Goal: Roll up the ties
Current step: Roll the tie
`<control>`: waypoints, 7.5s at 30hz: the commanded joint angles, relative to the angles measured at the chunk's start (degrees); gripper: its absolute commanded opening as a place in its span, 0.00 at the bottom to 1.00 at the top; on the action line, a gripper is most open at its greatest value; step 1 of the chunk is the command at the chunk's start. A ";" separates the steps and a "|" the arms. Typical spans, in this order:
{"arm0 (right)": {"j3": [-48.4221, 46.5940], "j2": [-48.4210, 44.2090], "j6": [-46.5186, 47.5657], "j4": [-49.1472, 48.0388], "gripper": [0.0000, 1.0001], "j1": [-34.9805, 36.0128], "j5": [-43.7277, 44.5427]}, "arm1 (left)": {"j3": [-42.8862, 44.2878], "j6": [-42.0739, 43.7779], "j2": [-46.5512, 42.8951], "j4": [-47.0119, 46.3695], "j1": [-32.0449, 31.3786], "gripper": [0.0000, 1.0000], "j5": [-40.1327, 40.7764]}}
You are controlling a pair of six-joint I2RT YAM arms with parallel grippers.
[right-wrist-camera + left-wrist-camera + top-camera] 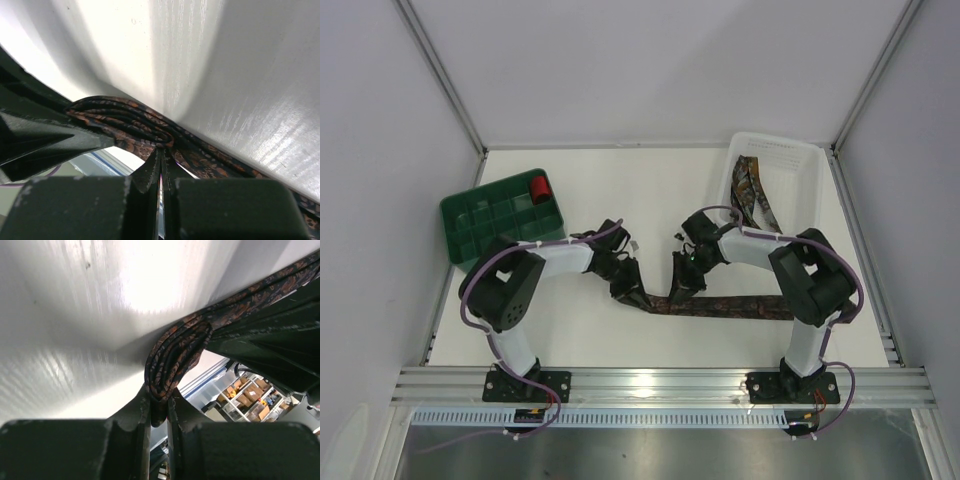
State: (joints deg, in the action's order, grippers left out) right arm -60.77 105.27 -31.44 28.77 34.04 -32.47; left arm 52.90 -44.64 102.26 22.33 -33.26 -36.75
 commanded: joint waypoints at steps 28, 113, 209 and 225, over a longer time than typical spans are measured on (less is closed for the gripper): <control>-6.99 5.56 -3.28 -3.11 0.03 2.96 -2.07 | 9.76 1.58 -5.76 9.58 -2.51 0.15 3.27; -1.53 -11.32 -0.29 6.81 0.04 -1.17 2.58 | -3.25 6.50 -16.39 5.01 -4.71 0.74 -0.43; -2.24 0.63 -4.15 -2.41 0.04 6.48 3.38 | 6.85 9.13 -6.81 17.13 -3.48 0.17 9.51; -6.11 4.24 -4.77 -3.20 0.04 6.74 2.06 | 13.98 7.12 -1.54 17.05 -6.20 0.28 6.96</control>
State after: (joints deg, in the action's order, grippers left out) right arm -64.25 109.12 -36.01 26.02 40.66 -30.28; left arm 64.29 -37.06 99.44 40.60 -38.33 -27.75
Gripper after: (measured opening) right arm 0.047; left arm 0.283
